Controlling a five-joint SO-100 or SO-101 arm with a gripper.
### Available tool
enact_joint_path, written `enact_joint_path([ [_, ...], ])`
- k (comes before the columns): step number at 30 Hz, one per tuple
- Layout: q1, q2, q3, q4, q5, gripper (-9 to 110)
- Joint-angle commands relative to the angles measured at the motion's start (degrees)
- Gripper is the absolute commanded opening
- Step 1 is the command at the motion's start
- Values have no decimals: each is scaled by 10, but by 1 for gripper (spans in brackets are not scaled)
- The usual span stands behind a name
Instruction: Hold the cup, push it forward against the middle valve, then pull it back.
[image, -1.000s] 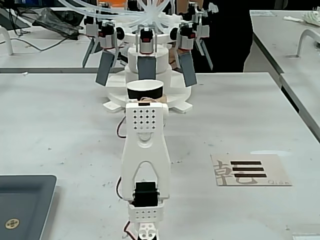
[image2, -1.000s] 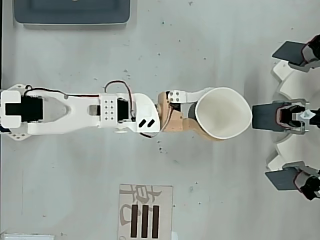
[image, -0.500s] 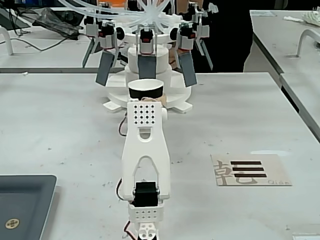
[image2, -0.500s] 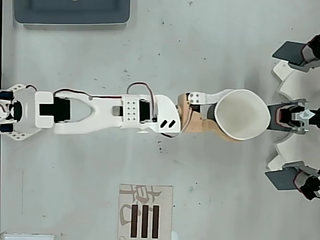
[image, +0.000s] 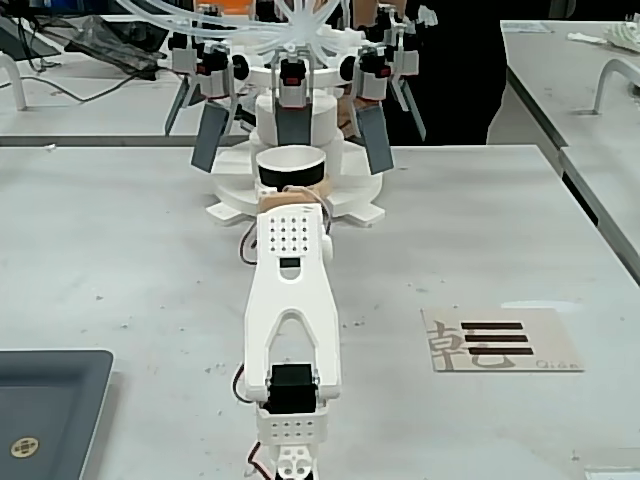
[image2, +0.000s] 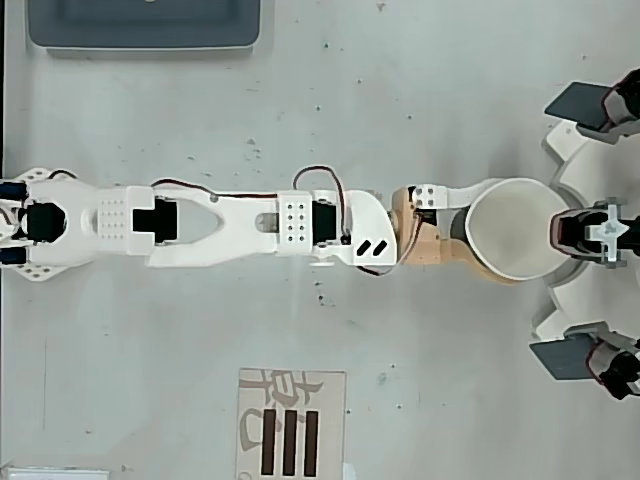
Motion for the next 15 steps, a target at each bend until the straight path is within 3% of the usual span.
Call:
enact_joint_path([
  [1, 4, 59, 47, -11, 2, 3],
  [8, 4, 240, 331, -120, 0, 3],
  [15, 4, 345, 444, -140, -3, 3],
])
